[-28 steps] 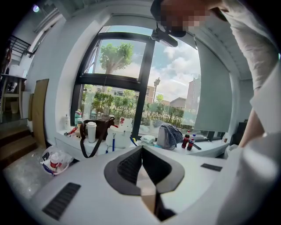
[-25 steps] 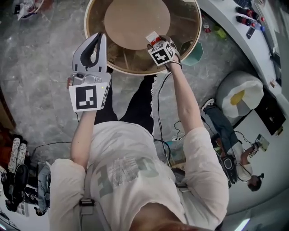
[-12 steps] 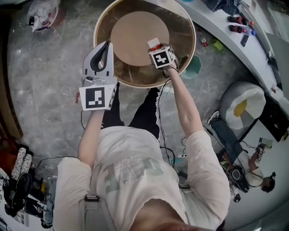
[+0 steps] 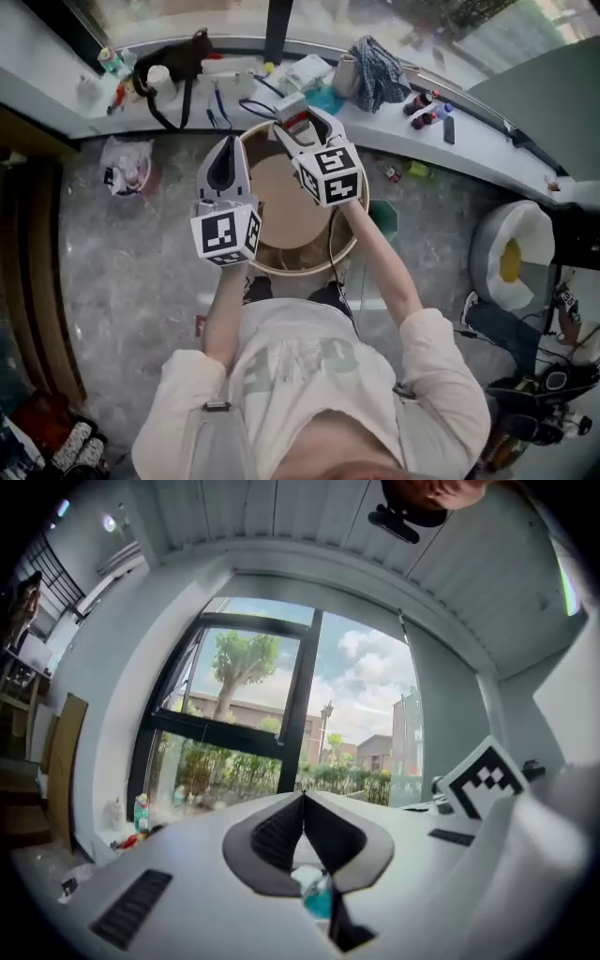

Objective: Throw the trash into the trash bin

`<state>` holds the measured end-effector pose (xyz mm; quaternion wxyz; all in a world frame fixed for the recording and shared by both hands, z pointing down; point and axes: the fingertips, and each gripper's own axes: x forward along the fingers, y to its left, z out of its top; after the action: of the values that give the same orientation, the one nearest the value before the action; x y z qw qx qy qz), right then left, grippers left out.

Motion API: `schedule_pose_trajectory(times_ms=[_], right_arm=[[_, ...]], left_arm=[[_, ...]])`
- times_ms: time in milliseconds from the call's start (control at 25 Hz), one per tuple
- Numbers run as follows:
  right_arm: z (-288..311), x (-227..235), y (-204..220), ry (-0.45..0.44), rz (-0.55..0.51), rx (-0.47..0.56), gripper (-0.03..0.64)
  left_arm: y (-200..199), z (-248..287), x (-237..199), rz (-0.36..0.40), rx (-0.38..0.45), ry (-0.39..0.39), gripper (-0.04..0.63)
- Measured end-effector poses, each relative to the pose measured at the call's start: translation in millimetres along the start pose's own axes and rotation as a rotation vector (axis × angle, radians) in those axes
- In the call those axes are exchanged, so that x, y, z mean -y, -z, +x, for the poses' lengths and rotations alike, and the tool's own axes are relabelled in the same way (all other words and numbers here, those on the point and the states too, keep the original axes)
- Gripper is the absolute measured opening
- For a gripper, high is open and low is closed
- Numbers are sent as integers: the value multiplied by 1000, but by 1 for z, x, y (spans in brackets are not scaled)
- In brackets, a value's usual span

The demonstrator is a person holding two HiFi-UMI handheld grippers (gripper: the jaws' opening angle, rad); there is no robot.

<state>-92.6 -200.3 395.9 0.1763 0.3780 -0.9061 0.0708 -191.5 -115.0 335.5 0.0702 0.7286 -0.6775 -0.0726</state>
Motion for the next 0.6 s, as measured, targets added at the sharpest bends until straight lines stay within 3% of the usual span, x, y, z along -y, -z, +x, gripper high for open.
schedule_pose_trajectory(times_ms=[160,320,440,600], right_arm=[[-82,0,-148,80,4,396,281],[-182,-6,-226,156,-34,681,281],[-234,-8,-246,248,-96,785,281],[-263,-9,-242,355,-206,798,281]], left_arm=[[-112,15,45,93,206,123,12],[-169,-3,99,155,320,239,12],[-184,-12,123,145,338,289,12],[-193,-13,137,187,315,296,12]])
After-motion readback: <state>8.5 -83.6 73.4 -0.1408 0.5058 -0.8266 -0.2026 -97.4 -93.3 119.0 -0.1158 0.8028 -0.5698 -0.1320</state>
